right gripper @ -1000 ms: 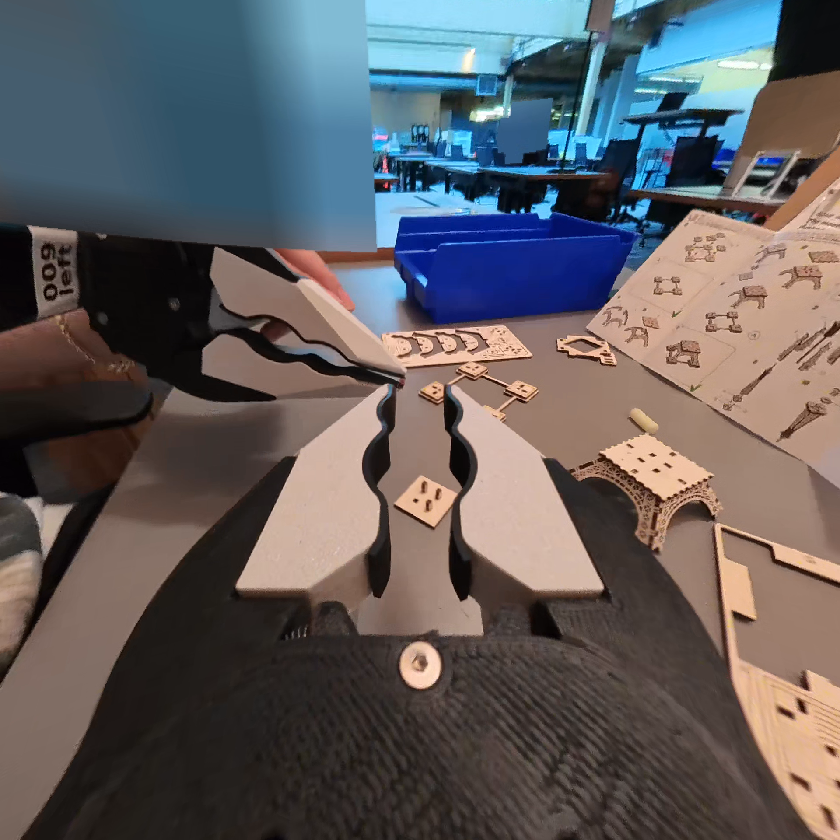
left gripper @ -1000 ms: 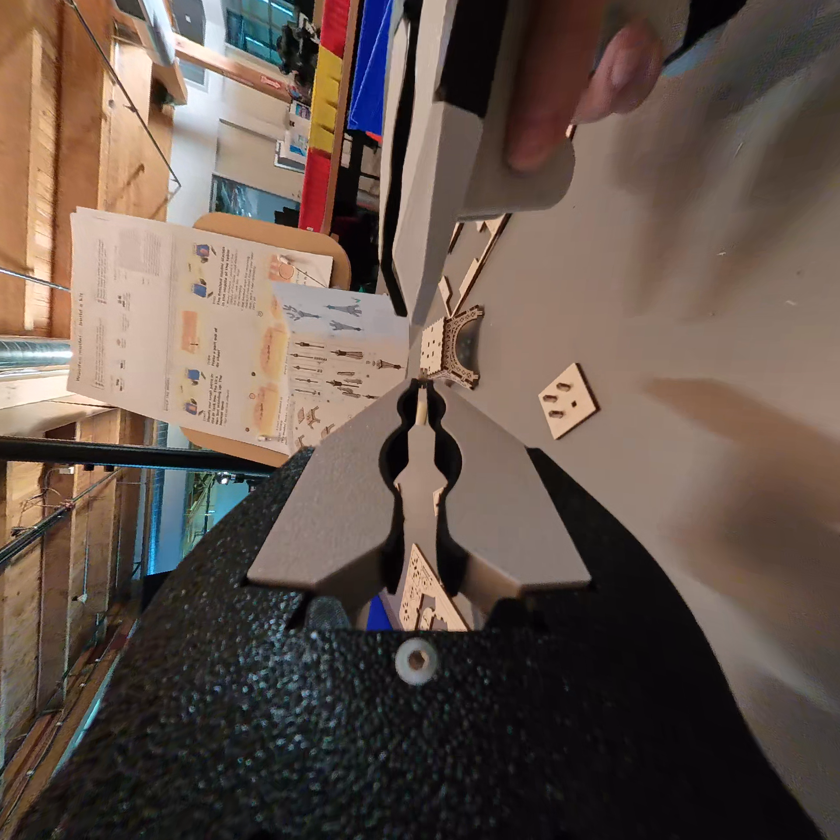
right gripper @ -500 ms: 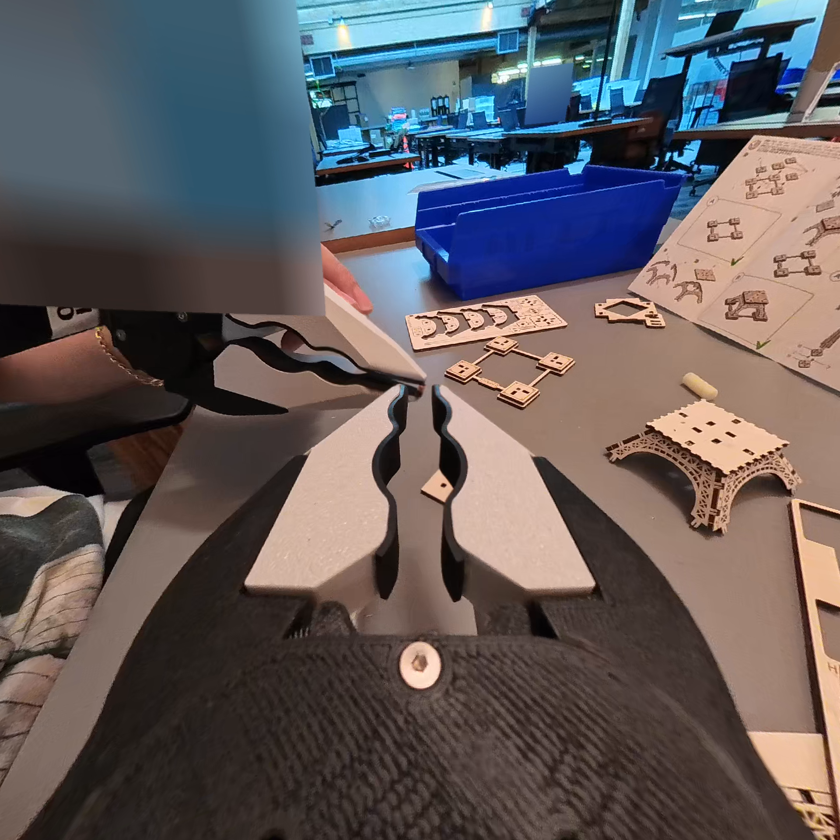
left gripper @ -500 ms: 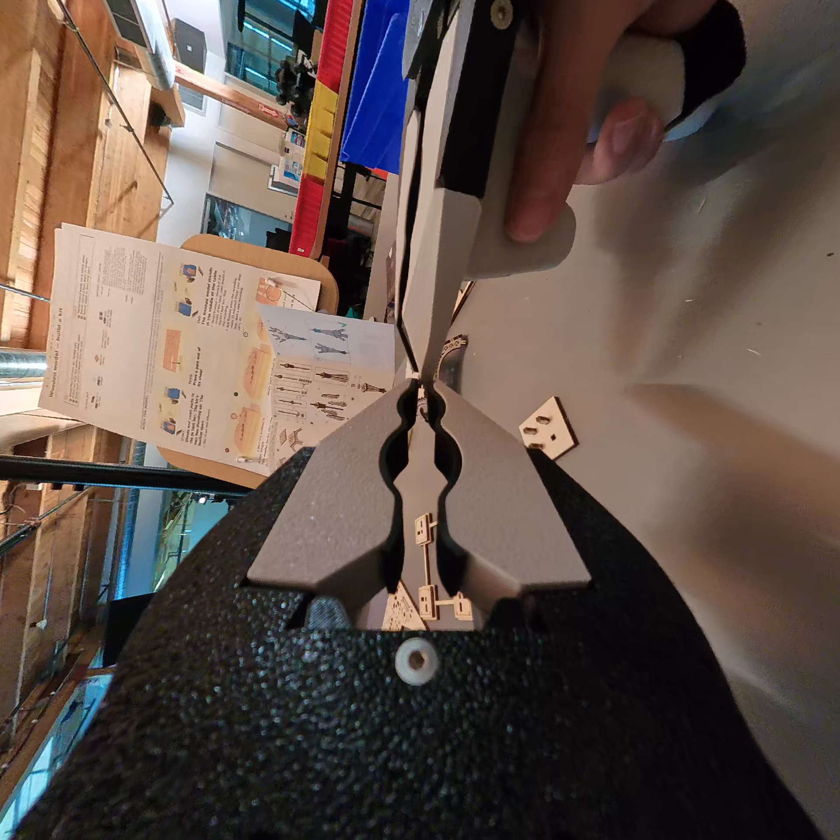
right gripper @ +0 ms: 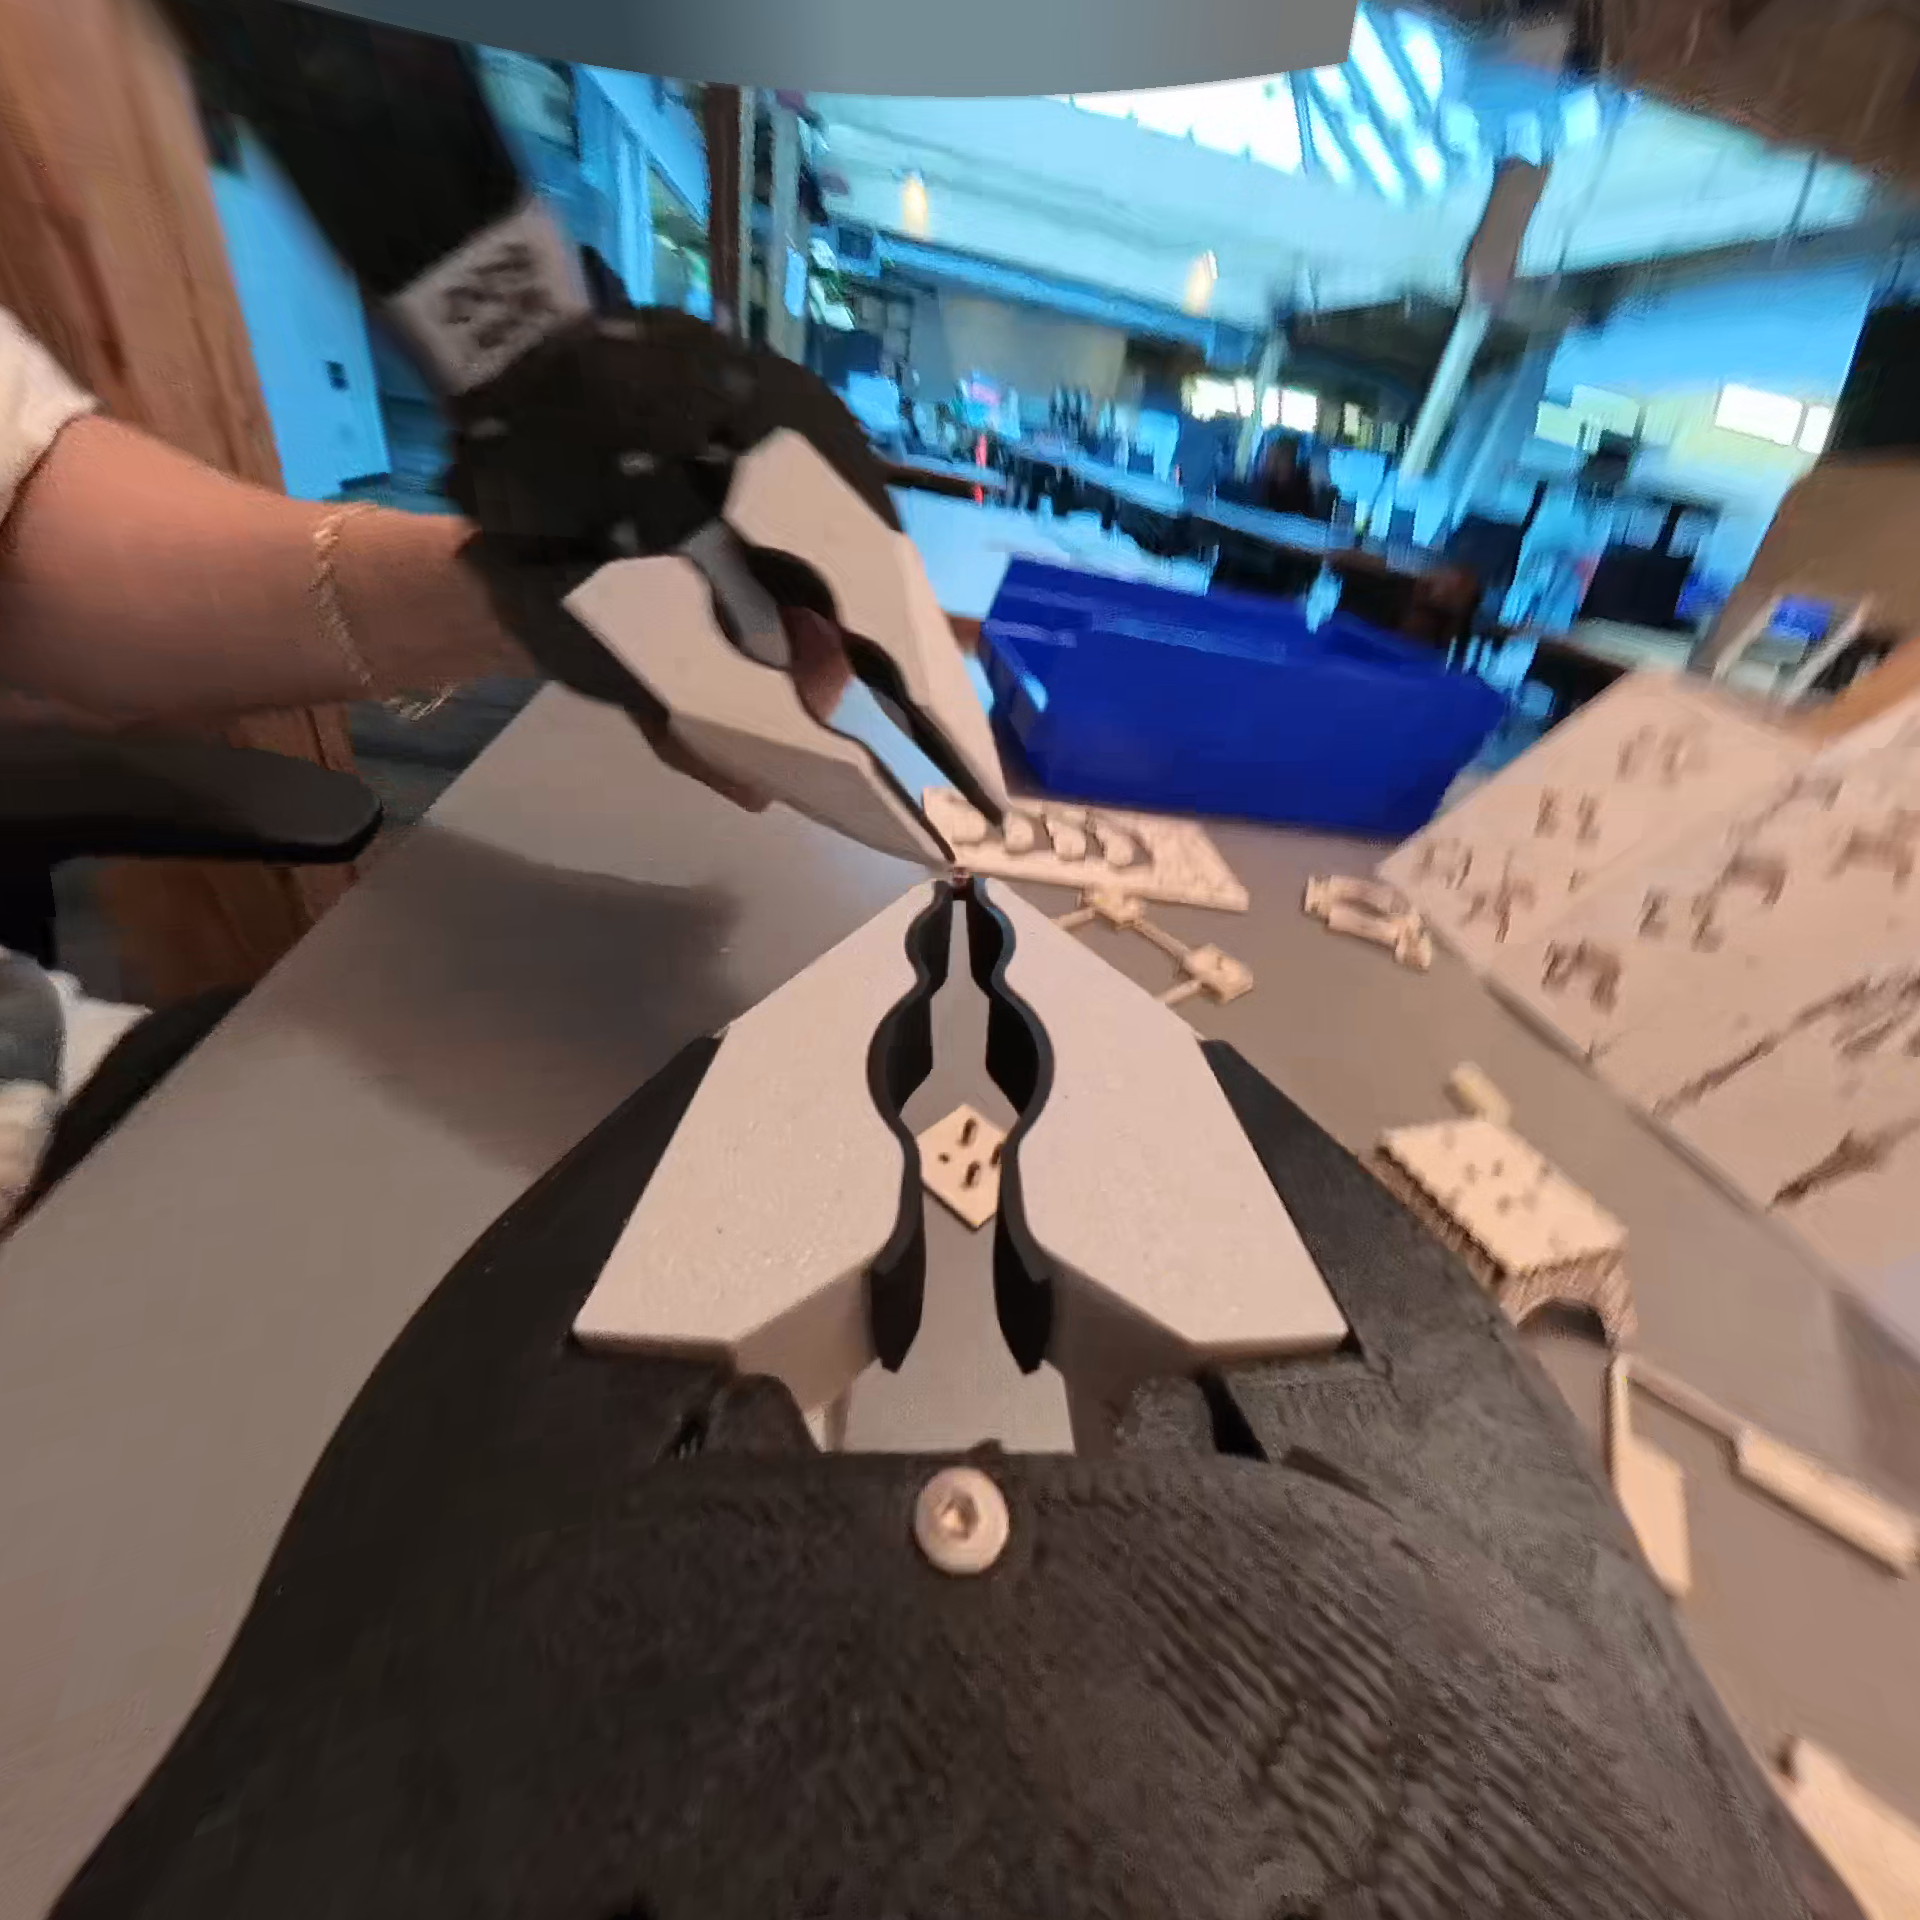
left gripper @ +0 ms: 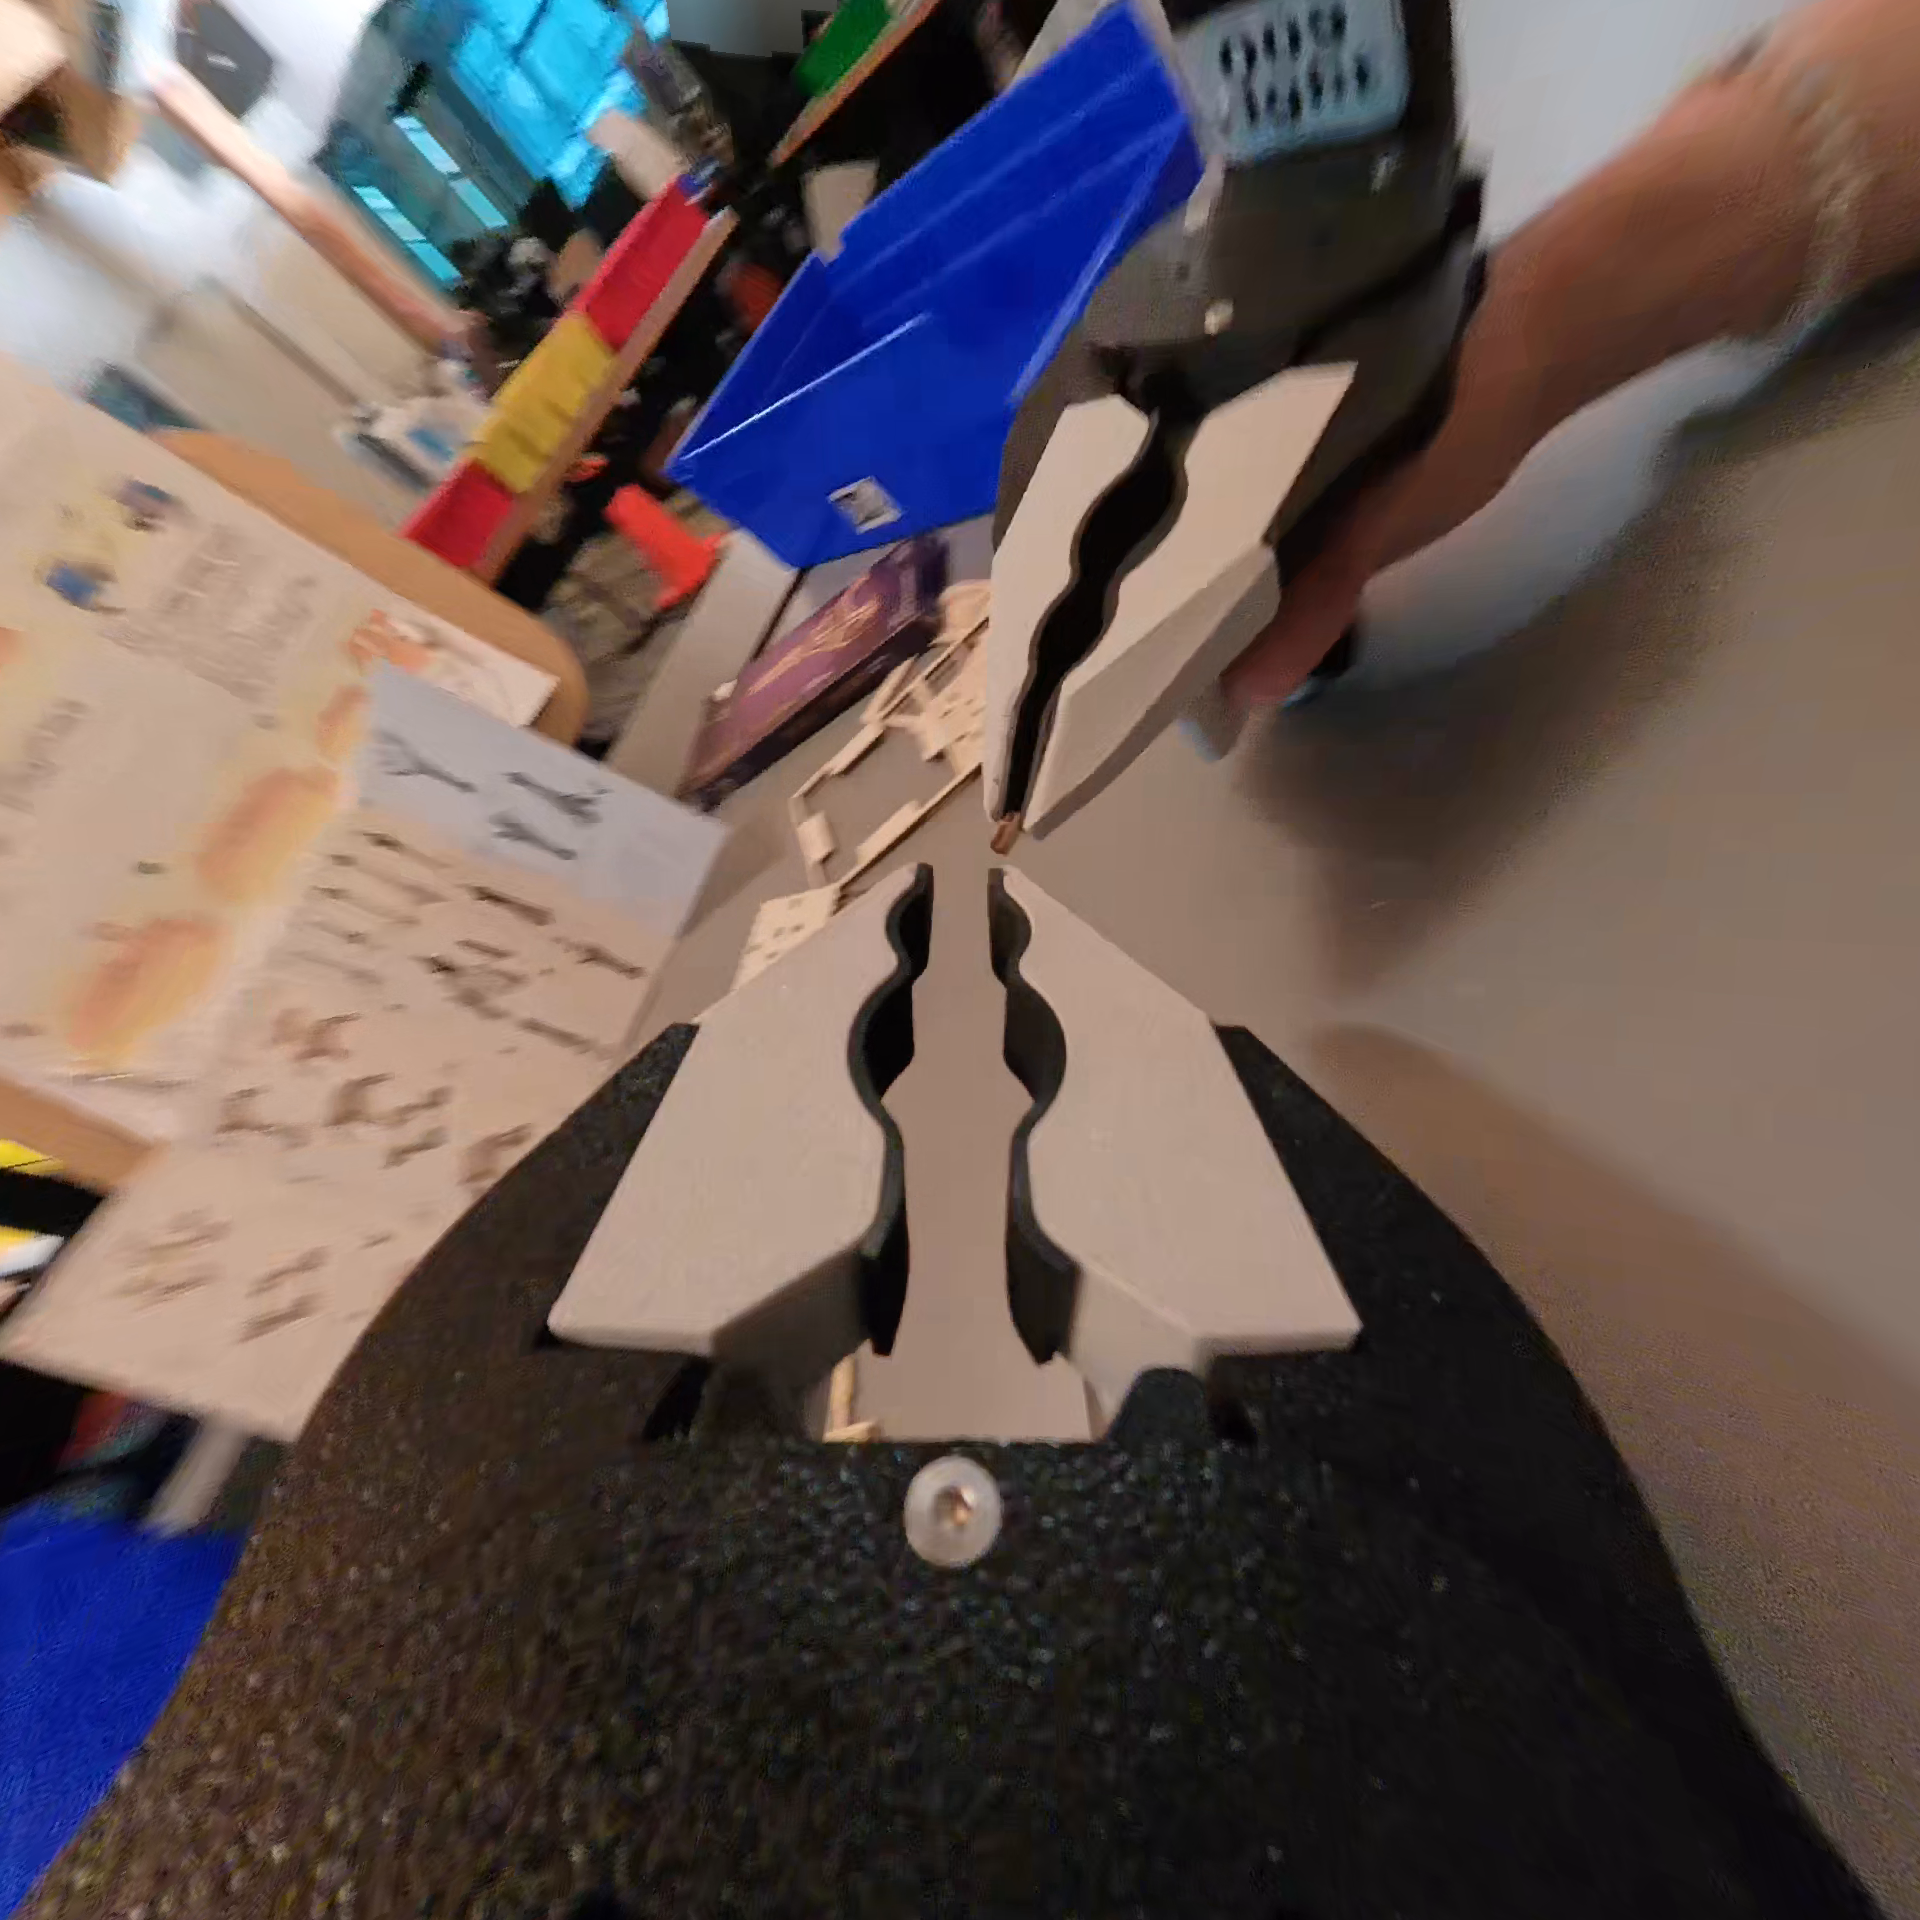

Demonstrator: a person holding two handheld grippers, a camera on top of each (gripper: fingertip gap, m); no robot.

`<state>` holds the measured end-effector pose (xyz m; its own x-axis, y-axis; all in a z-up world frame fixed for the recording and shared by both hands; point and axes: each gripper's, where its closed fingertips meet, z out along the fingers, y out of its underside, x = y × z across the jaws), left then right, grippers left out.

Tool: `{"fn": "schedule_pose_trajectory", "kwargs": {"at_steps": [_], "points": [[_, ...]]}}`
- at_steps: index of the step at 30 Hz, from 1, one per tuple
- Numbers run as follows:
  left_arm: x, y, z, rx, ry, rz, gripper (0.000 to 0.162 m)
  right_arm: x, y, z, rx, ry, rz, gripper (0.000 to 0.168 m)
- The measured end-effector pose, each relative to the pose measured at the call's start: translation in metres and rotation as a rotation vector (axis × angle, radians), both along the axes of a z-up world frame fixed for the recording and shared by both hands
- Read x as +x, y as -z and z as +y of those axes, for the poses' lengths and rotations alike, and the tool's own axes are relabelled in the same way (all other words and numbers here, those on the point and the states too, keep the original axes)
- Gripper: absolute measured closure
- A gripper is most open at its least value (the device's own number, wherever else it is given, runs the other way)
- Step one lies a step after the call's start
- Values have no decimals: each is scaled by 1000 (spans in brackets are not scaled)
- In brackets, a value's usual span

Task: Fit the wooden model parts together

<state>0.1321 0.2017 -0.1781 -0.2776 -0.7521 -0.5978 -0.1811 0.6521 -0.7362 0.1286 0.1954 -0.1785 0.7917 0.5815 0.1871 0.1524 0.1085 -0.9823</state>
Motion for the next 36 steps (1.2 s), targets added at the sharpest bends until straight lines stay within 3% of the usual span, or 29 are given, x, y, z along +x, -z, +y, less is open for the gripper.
{"fn": "schedule_pose_trajectory", "kwargs": {"at_steps": [5,10,36], "points": [[-10,-19,-13,-222,175,15,154,-7,-12,-12,231,-8,-146,168],[-16,-15,-30,-210,283,59,154,-14,-21,-19,276,-47,-134,168],[-17,-20,-37,-218,351,64,161,-21,-24,-27,246,-139,-36,168]]}}
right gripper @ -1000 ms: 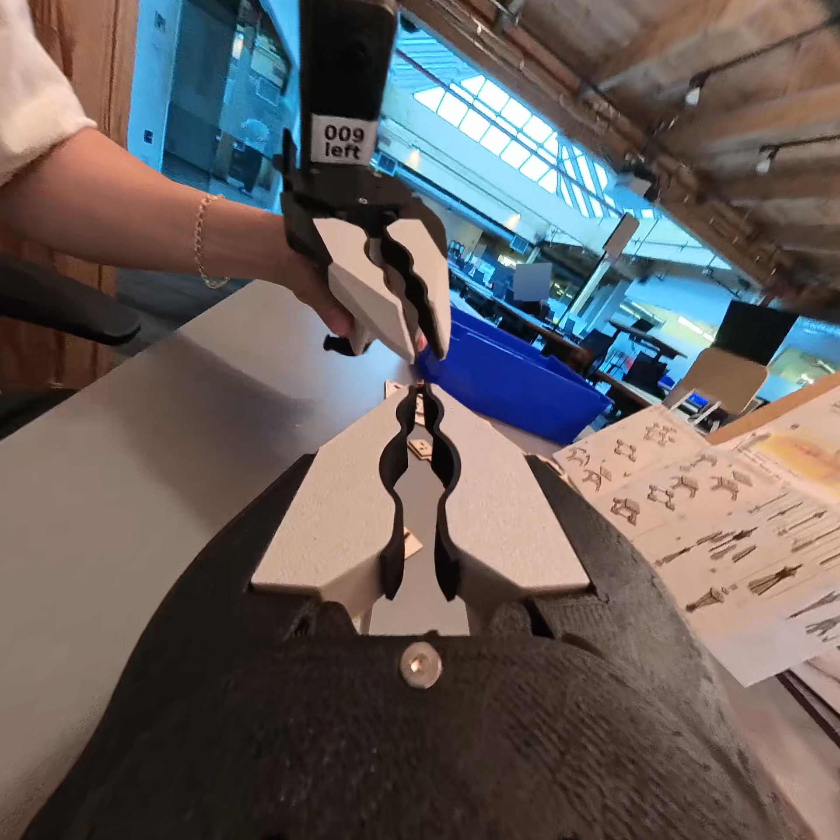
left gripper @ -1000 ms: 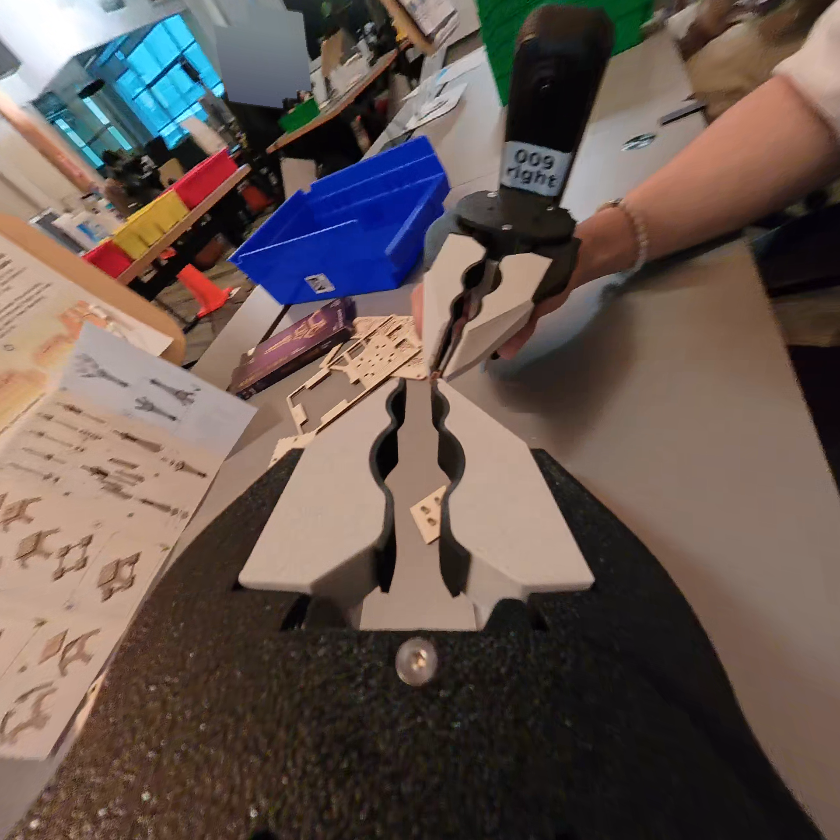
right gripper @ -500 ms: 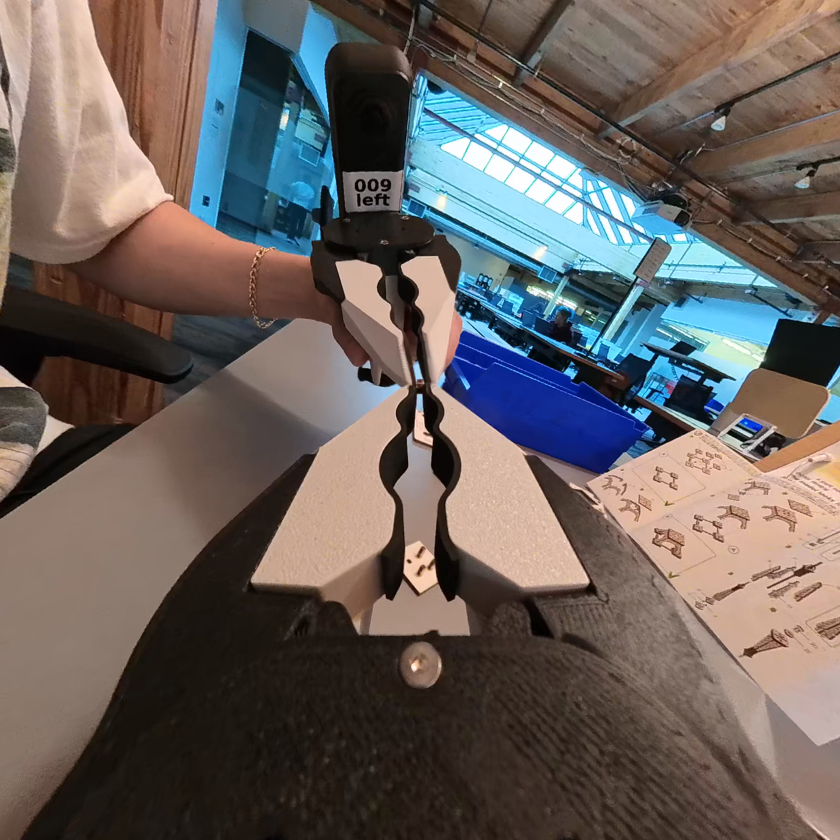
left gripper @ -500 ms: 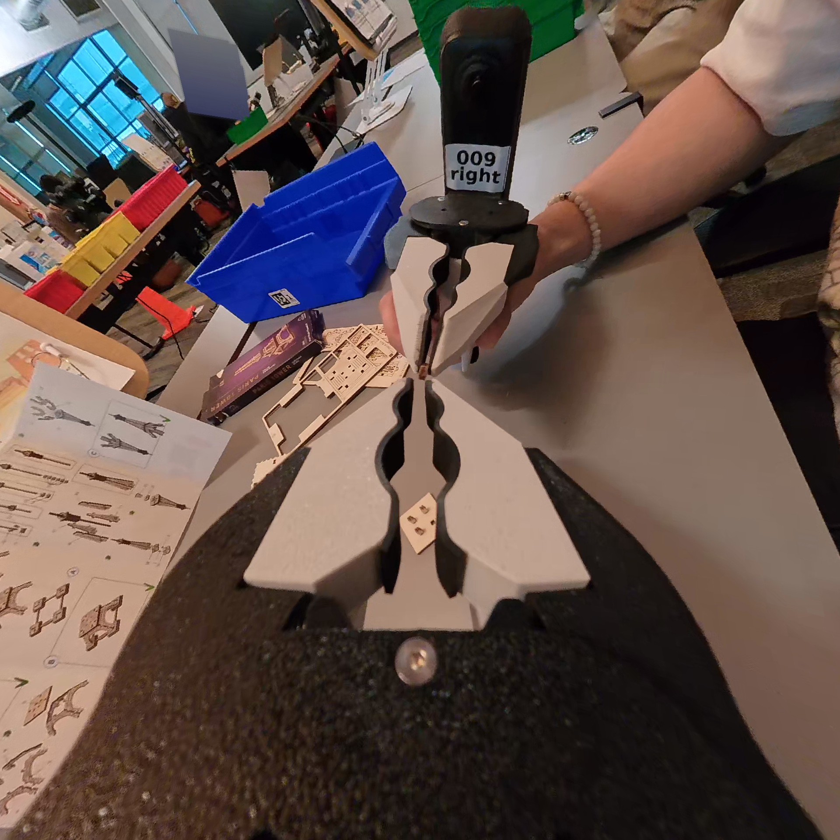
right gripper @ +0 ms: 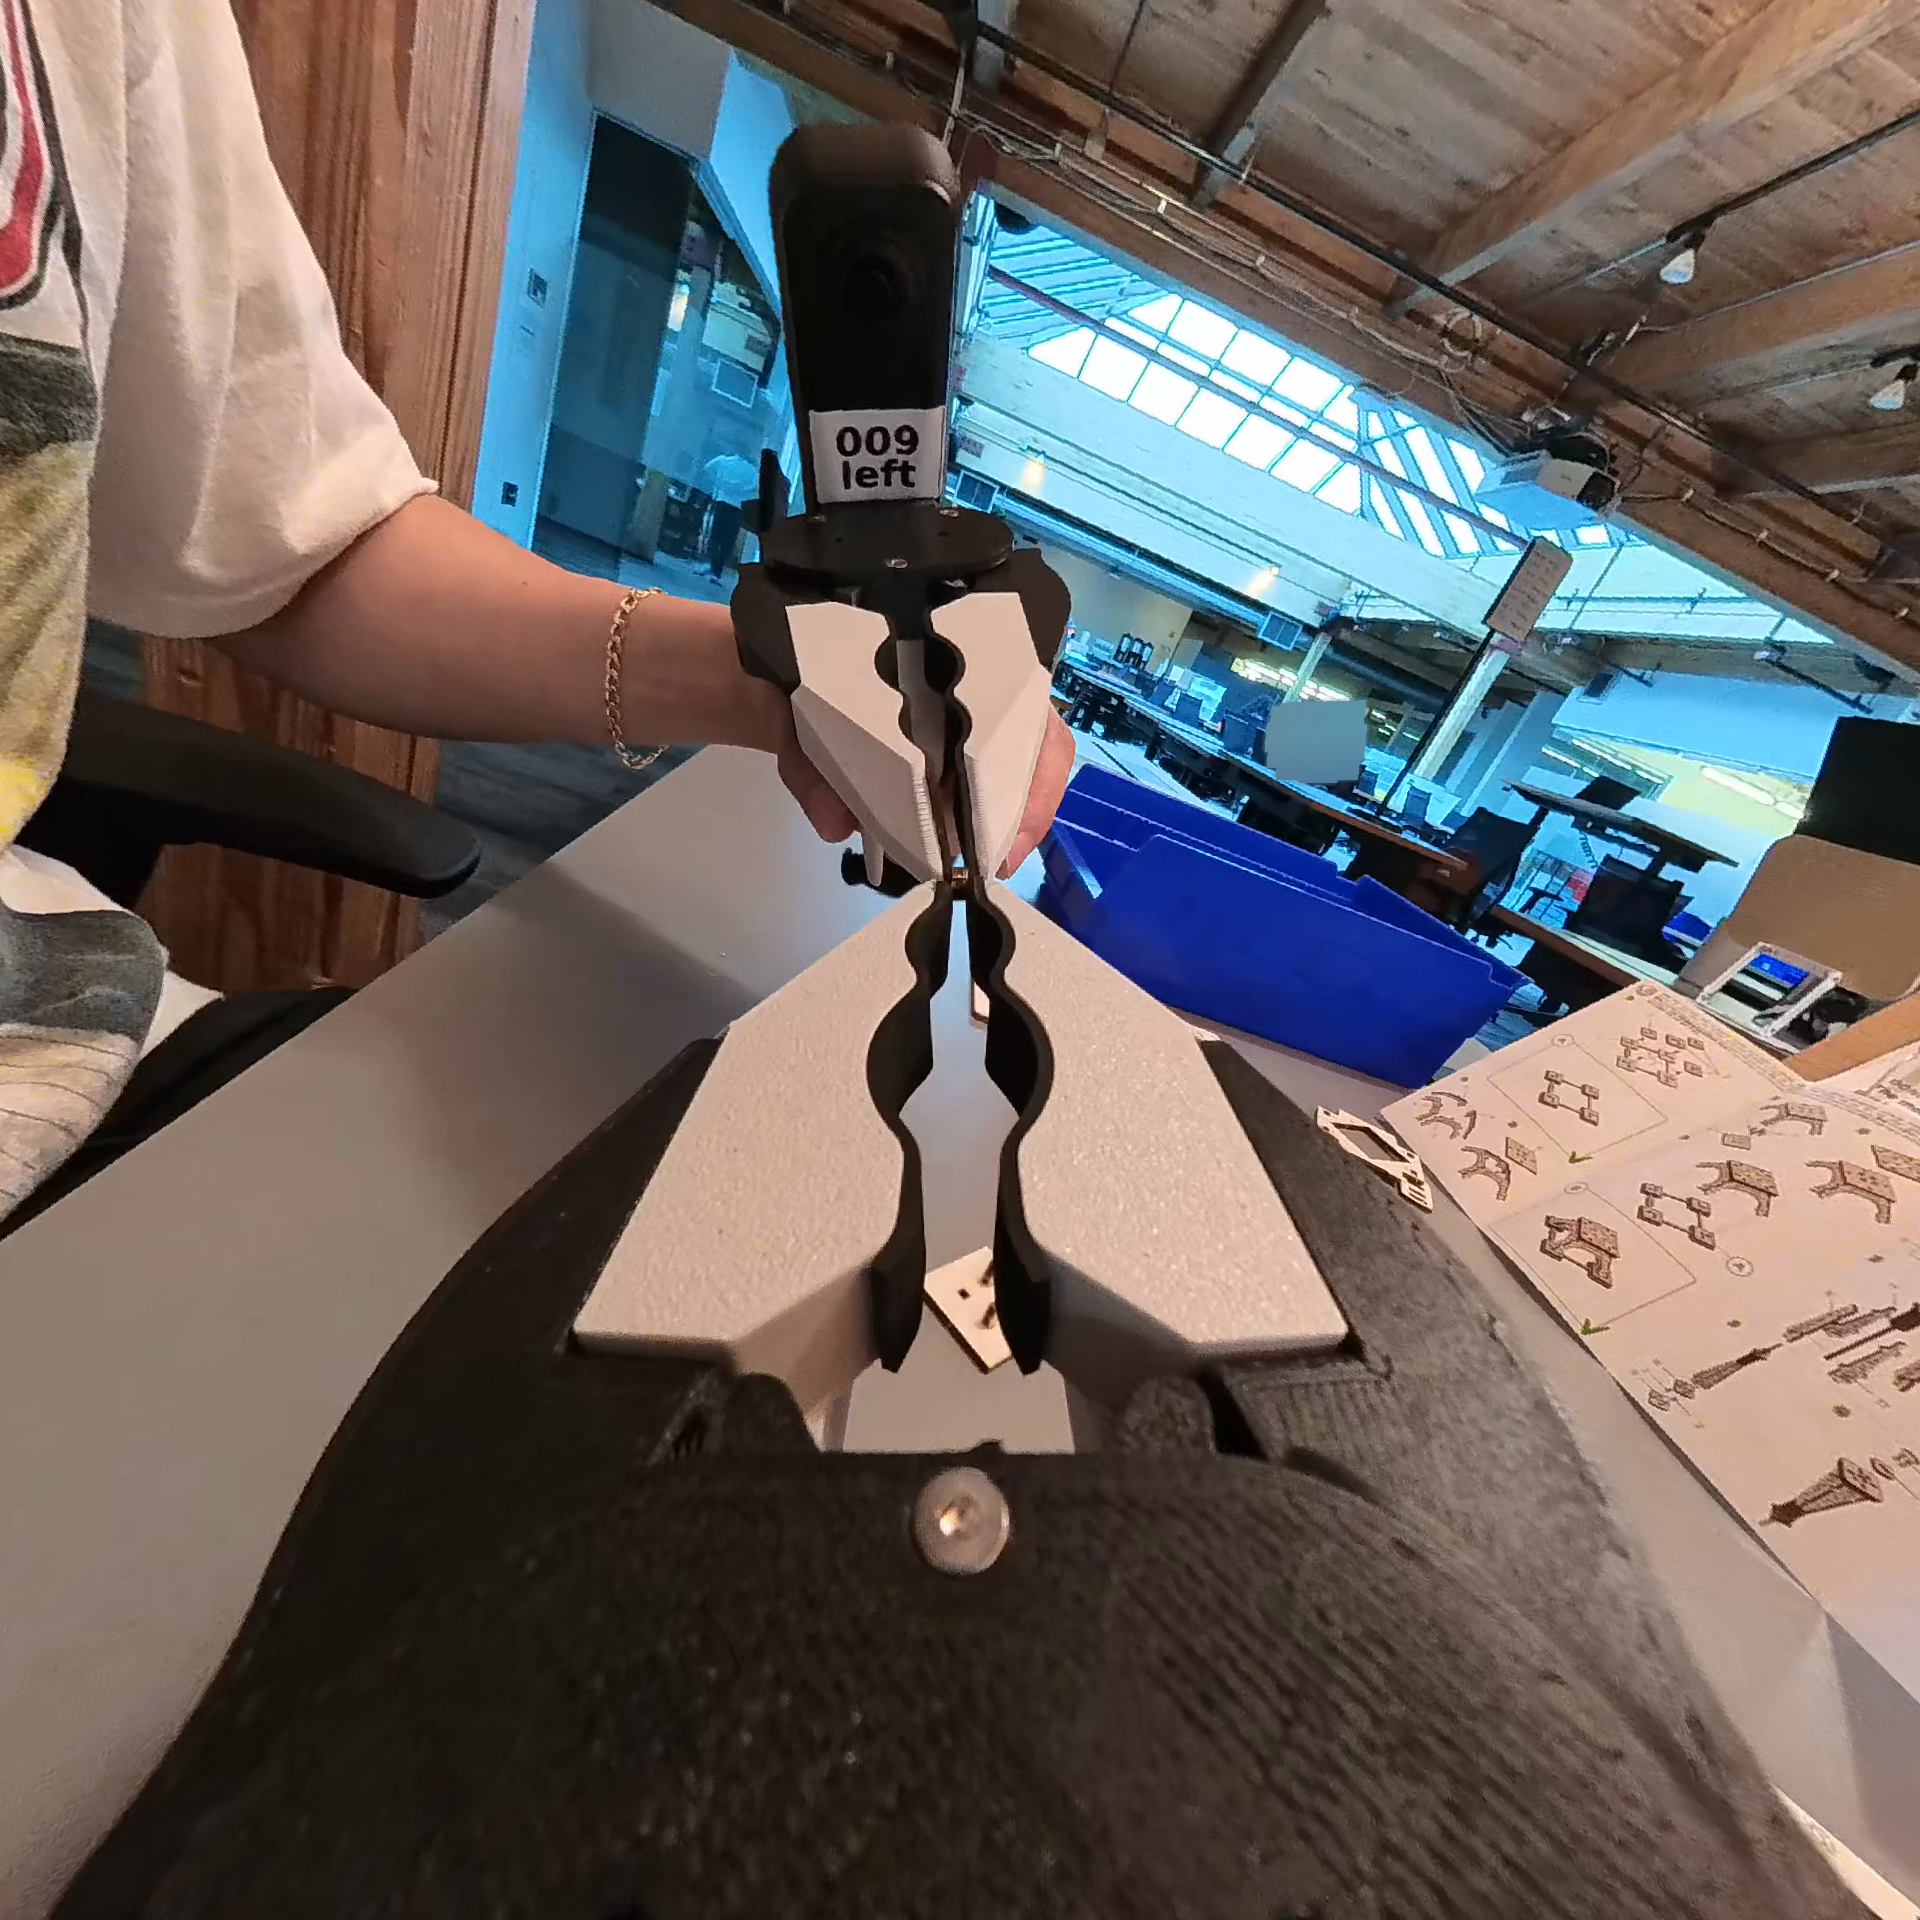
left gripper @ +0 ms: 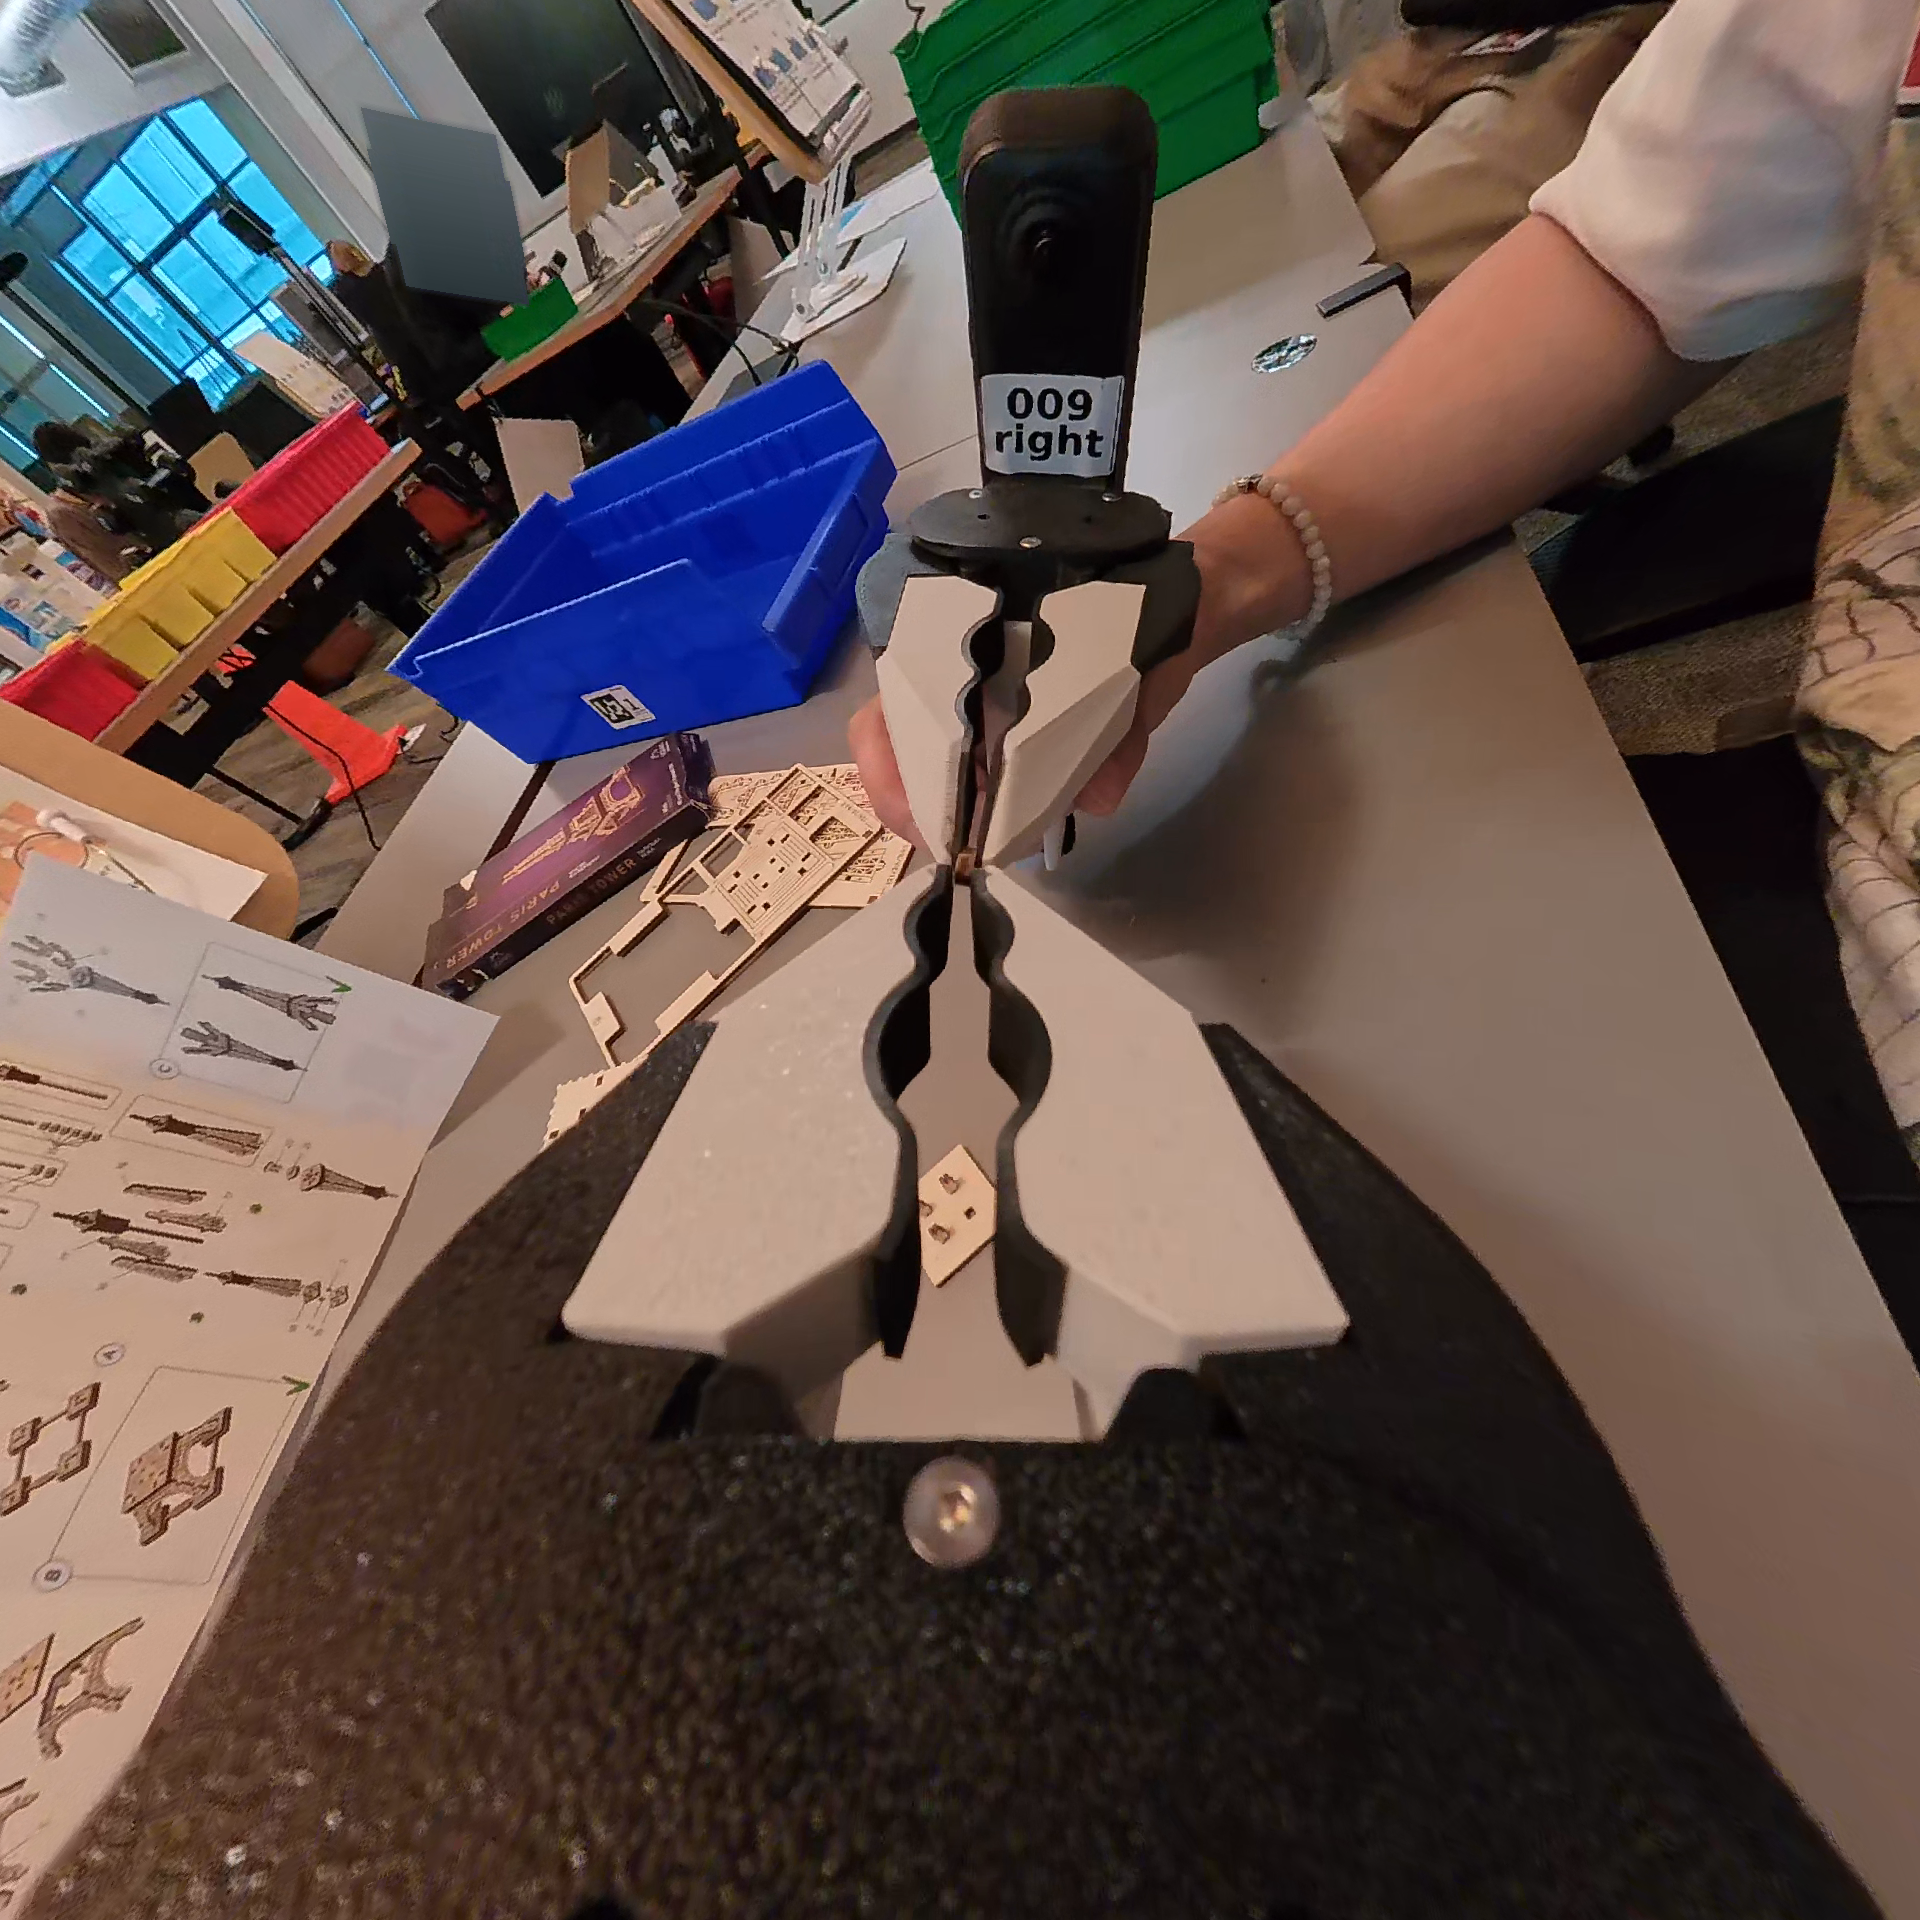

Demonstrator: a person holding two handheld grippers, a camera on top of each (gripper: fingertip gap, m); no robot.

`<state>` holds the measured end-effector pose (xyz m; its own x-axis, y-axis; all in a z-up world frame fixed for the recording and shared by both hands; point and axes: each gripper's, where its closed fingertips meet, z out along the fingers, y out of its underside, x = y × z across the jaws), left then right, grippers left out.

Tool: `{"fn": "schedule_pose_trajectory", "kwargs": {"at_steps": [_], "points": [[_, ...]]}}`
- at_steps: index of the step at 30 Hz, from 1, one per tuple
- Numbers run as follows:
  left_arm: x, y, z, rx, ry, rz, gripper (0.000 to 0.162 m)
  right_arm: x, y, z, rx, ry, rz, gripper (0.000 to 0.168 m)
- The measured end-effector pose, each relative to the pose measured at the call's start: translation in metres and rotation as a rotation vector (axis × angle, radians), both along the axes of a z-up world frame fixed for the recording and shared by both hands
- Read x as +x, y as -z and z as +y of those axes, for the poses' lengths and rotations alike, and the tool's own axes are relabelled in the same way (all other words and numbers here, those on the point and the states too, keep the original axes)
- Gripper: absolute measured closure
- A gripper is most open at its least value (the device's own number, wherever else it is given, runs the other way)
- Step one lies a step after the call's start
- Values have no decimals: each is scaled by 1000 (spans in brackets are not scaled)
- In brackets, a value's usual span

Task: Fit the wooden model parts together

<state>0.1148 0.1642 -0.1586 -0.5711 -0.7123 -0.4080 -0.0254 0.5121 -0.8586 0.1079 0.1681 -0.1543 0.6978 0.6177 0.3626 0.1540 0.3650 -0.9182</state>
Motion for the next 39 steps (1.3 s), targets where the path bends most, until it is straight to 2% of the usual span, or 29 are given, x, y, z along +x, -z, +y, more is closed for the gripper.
{"fn": "schedule_pose_trajectory", "kwargs": {"at_steps": [11,14,16,18,20,23,24,26,28,32,39], "points": [[2,4,1,30,-4,41,162,3,3,1,9,18,-7,168],[4,18,13,168,-46,111,162,27,19,18,-6,221,-171,156],[3,36,24,331,-40,176,162,53,40,32,-91,356,-320,164],[1,57,31,494,5,248,162,68,62,43,-208,398,-397,167],[1,74,34,602,67,310,162,73,83,54,-358,385,-417,155],[4,88,39,704,139,370,162,68,116,59,-725,258,-410,109],[6,91,42,732,154,383,162,68,122,60,-831,232,-406,108],[9,94,45,757,190,408,162,70,123,70,-937,226,-358,89],[13,97,48,791,220,426,162,71,119,81,-987,240,-292,92],[14,106,54,878,273,464,162,74,130,90,-1086,288,-281,72],[16,112,53,889,309,482,162,79,130,93,-1062,312,-263,69]]}}
